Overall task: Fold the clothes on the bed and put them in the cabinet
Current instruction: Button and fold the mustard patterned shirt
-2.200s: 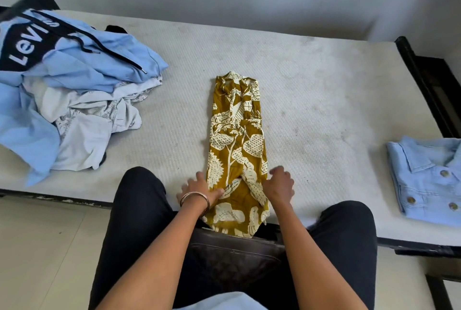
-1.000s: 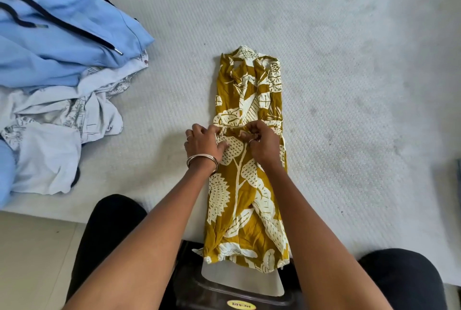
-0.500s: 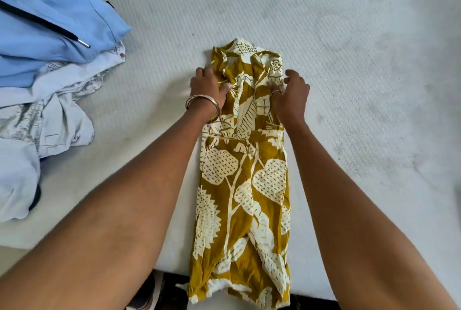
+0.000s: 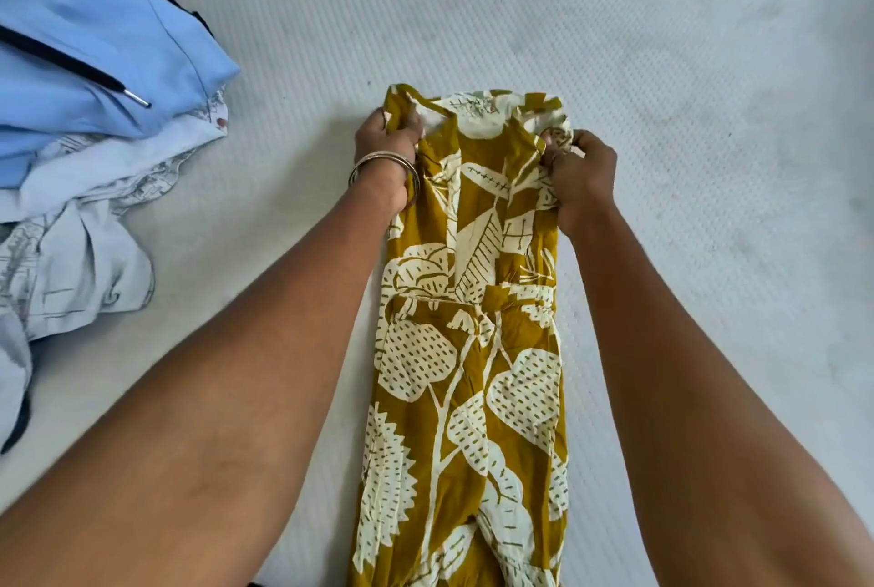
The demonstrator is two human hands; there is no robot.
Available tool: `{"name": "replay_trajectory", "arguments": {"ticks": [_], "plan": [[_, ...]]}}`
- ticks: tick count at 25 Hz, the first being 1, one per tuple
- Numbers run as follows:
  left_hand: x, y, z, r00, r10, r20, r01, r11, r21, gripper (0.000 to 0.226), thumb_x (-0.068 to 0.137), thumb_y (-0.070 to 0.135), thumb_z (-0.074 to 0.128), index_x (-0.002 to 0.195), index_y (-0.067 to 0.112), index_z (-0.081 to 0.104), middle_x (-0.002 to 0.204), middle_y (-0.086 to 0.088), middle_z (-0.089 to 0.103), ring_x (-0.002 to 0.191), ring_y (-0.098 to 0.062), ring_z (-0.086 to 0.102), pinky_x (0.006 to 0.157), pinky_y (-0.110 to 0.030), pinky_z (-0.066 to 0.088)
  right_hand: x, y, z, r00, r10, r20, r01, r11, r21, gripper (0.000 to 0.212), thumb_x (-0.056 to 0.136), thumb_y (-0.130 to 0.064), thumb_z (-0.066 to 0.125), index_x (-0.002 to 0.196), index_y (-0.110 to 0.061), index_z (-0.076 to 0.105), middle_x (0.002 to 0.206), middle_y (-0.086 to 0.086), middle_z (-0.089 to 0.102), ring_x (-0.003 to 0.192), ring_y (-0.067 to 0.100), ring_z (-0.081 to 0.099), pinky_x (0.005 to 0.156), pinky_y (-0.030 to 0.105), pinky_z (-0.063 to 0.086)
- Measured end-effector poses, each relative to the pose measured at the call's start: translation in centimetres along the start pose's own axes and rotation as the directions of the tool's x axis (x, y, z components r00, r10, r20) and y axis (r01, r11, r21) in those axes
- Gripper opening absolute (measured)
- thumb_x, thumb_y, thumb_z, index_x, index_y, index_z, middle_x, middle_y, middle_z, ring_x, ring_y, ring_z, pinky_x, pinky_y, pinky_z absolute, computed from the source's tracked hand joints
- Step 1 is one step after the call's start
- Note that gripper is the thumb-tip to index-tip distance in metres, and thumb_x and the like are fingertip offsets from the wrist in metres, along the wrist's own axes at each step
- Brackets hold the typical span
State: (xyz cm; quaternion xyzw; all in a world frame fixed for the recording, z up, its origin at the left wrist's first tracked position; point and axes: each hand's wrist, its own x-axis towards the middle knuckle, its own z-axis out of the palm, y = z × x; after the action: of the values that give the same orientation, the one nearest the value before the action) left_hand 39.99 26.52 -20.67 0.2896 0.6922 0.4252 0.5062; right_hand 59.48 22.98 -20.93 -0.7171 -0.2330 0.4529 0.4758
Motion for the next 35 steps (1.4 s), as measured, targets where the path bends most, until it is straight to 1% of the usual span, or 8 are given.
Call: {"name": "replay_trajectory", "arguments": {"ticks": [6, 13, 18, 22, 26, 28, 31, 35], "plan": [[-0.6, 2.8, -1.6, 0.989, 0.146, 0.015, -0.146, 0.97, 0.197, 0.031, 0.079, 0.014, 0.076, 0.099, 0.032, 0.062, 0.116, -0.001, 0.065, 0.105, -0.023, 0.063, 0.09, -0.042, 0.055, -0.7, -2.6, 0.4, 0.996, -0.06, 0.058, 0.068, 0.987, -0.147, 0.052, 0.071, 0.018, 0.061, 0.114, -0.01, 0.07, 0.102, 0.012, 0.071, 0.092, 0.025, 0.07, 0.076, 0.039, 0.061], [-6.0, 1.2, -5.6, 0.946, 0.22, 0.237, -0.281, 0.921, 0.268, 0.04, 0.073, -0.016, 0.068, 0.071, 0.024, 0.07, 0.091, -0.002, 0.073, 0.089, -0.019, 0.069, 0.079, -0.032, 0.059, -6.0, 0.5, -3.5, 0.954, -0.251, 0.167, 0.296, 0.884, -0.363, 0.021, 0.07, 0.003, 0.061, 0.074, -0.016, 0.071, 0.086, 0.006, 0.066, 0.086, 0.026, 0.063, 0.073, 0.041, 0.052], [-10.3, -4.0, -9.2, 0.803, 0.419, 0.424, -0.59, 0.452, 0.67, 0.035, 0.071, -0.007, 0.069, 0.059, 0.026, 0.074, 0.085, 0.011, 0.072, 0.093, -0.013, 0.06, 0.084, -0.038, 0.052, -9.8, 4.4, -5.7, 0.962, -0.251, 0.106, 0.261, 0.737, -0.623, 0.051, 0.072, 0.009, 0.055, 0.055, -0.039, 0.059, 0.105, 0.008, 0.065, 0.113, 0.028, 0.05, 0.092, 0.037, 0.038], [-11.5, -4.4, -9.6, 0.716, 0.504, 0.484, -0.687, 0.385, 0.616, 0.03, 0.06, -0.008, 0.072, 0.047, 0.019, 0.069, 0.083, 0.006, 0.074, 0.099, -0.019, 0.062, 0.088, -0.047, 0.049, -12.0, 3.0, -4.7, 0.948, -0.283, 0.146, 0.309, 0.705, -0.639, 0.037, 0.077, 0.01, 0.059, 0.074, -0.026, 0.068, 0.126, -0.004, 0.059, 0.128, 0.023, 0.038, 0.095, 0.039, 0.026], [-11.5, -2.2, -7.7, 0.602, 0.344, 0.721, -0.787, 0.105, 0.607, 0.019, 0.071, -0.001, 0.071, 0.058, 0.013, 0.071, 0.096, 0.002, 0.075, 0.116, -0.021, 0.056, 0.109, -0.042, 0.031, -12.4, 1.5, -3.4, 0.886, -0.264, 0.381, 0.463, 0.547, -0.697, 0.044, 0.072, 0.011, 0.053, 0.102, -0.02, 0.06, 0.125, -0.005, 0.054, 0.134, 0.018, 0.03, 0.102, 0.043, 0.017], [-11.8, -1.5, -7.2, 0.581, 0.238, 0.779, -0.814, 0.136, 0.565, 0.024, 0.075, -0.007, 0.063, 0.062, 0.012, 0.072, 0.083, -0.001, 0.074, 0.092, -0.016, 0.063, 0.109, -0.041, 0.035, -12.6, 1.2, -3.6, 0.857, -0.295, 0.423, 0.514, 0.541, -0.665, 0.051, 0.068, 0.01, 0.053, 0.109, -0.02, 0.06, 0.119, -0.004, 0.054, 0.132, 0.019, 0.031, 0.102, 0.041, 0.016], [-13.7, -1.5, -7.0, 0.626, 0.21, 0.751, -0.753, 0.412, 0.513, 0.031, 0.078, -0.014, 0.053, 0.069, 0.007, 0.074, 0.073, -0.005, 0.073, 0.065, -0.01, 0.064, 0.077, -0.027, 0.057, -13.3, 1.3, -4.7, 0.749, -0.356, 0.559, 0.662, 0.433, -0.612, 0.039, 0.067, -0.008, 0.049, 0.096, -0.022, 0.071, 0.104, -0.007, 0.063, 0.117, 0.016, 0.046, 0.093, 0.038, 0.019], [-14.0, -2.5, -7.0, 0.849, 0.45, 0.277, -0.528, 0.711, 0.465, 0.025, 0.084, -0.009, 0.055, 0.081, 0.007, 0.073, 0.08, -0.004, 0.072, 0.073, -0.014, 0.069, 0.066, -0.024, 0.057, -13.8, 2.3, -5.8, 0.62, -0.399, 0.676, 0.784, 0.347, -0.514, 0.035, 0.069, -0.02, 0.034, 0.066, -0.01, 0.068, 0.073, -0.001, 0.068, 0.083, 0.024, 0.06, 0.075, 0.035, 0.037]]}}
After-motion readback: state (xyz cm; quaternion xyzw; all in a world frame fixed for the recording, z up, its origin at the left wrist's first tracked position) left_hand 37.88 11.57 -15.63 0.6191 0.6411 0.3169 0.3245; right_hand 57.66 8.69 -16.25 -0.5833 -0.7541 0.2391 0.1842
